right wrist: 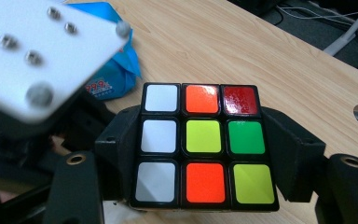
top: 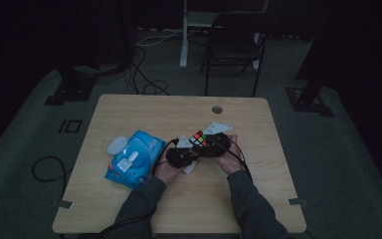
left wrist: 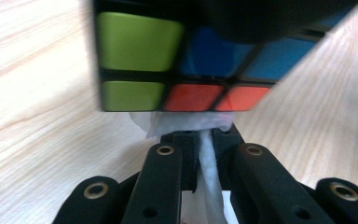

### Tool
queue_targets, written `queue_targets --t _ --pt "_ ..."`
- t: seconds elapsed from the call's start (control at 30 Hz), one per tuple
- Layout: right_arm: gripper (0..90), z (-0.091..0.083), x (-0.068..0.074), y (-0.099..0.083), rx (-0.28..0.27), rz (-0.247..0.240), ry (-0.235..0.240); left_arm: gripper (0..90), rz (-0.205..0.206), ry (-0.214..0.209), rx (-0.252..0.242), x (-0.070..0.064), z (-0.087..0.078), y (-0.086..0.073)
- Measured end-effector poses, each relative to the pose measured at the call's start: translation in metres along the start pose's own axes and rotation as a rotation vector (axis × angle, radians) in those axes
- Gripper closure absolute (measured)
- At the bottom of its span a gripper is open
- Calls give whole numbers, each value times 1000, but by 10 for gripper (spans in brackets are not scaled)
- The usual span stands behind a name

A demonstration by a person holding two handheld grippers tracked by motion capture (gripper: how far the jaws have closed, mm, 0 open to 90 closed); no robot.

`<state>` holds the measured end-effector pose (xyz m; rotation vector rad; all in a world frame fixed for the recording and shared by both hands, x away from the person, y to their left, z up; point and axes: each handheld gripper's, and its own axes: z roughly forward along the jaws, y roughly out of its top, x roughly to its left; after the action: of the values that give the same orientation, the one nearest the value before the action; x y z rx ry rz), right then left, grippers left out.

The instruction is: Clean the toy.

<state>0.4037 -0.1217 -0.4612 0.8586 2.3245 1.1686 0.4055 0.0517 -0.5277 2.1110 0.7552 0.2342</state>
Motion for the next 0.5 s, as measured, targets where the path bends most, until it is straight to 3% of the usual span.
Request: queue_targets --t 0.27,0.5 --pt "343 -1 -1 -2 1 -3 1 855 -55 43 -26 16 -9 0" --pt "343 0 0 -1 1 -5 0 854 -74 53 -38 17 -9 -1"
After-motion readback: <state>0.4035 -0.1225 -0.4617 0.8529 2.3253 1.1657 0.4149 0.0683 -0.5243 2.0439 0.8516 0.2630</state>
